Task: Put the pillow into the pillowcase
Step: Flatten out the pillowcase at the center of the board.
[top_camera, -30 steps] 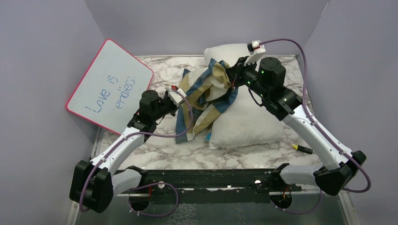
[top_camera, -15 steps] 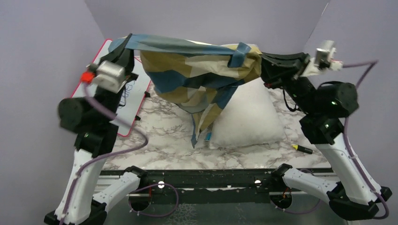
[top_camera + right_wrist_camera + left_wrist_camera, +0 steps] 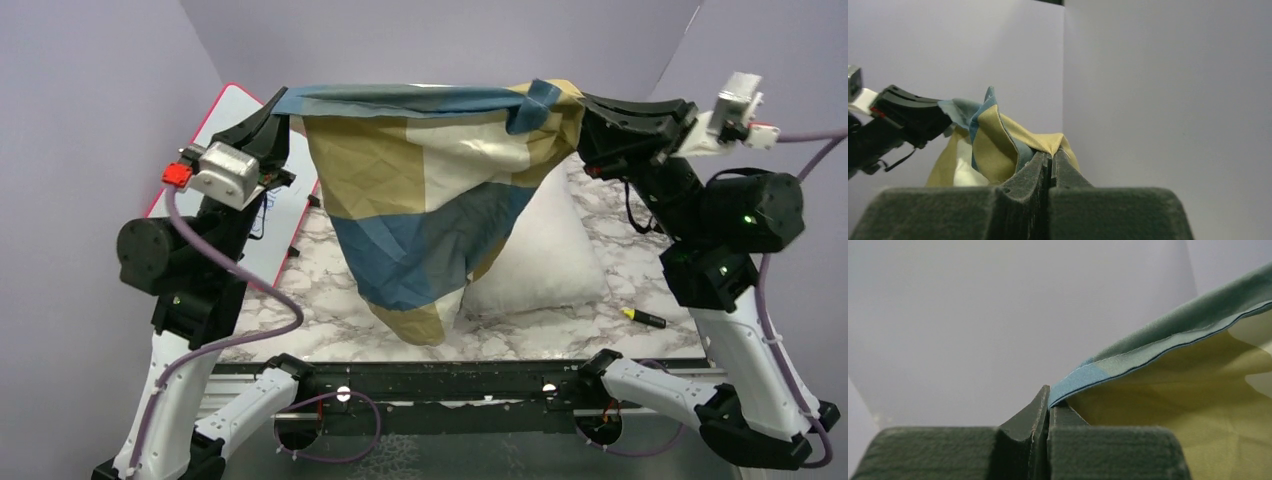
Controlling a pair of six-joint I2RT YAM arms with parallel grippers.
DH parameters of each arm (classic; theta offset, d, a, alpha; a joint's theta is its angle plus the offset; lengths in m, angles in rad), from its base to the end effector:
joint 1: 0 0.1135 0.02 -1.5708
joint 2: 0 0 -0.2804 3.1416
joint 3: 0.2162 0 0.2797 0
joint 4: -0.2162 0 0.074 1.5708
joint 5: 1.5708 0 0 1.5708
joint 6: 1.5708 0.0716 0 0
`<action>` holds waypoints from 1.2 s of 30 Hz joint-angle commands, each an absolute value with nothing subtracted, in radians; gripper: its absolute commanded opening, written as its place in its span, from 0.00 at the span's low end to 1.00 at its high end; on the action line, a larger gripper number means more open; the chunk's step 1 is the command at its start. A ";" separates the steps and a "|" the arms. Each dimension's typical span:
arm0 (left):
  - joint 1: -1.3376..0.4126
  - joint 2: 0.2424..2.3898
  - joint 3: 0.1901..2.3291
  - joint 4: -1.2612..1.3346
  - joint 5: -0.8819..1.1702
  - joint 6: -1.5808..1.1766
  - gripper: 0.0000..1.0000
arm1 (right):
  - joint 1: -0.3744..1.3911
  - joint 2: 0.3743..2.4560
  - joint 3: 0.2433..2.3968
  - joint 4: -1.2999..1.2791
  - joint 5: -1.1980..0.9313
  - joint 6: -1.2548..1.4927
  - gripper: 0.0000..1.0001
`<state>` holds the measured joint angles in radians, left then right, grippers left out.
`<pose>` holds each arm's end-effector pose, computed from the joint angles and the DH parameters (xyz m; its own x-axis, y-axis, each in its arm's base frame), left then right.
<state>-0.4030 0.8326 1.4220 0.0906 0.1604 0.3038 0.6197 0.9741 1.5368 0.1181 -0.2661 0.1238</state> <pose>0.1220 -0.0645 0.6136 0.7019 0.0218 -0.7119 0.3054 0.8938 0.3284 0.1296 0.1156 0.6320 0.4187 0.4451 -0.7916 -0.7844 0.6165 -0.0683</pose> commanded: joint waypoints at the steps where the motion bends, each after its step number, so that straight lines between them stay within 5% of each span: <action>1: -0.390 0.849 1.328 0.126 -0.158 0.411 0.00 | 0.609 1.077 1.557 0.073 -0.063 -0.003 0.01; 6: -0.390 0.893 1.203 0.213 -0.505 0.564 0.00 | 0.609 1.257 1.554 0.084 -0.070 -0.065 0.01; 9: -0.390 0.852 1.142 0.261 -0.531 0.571 0.00 | 0.610 1.301 1.624 0.021 -0.196 0.027 0.01; 14: -0.390 0.780 1.217 0.243 -0.391 0.532 0.00 | 0.609 1.173 1.595 0.093 -0.369 0.119 0.01; 24: -0.389 0.687 1.450 0.252 0.315 0.209 0.00 | 0.610 0.844 1.510 0.123 -0.675 0.161 0.01; 36: -0.385 0.684 1.511 0.180 0.188 0.287 0.00 | 0.609 0.810 1.506 0.135 -0.596 0.211 0.01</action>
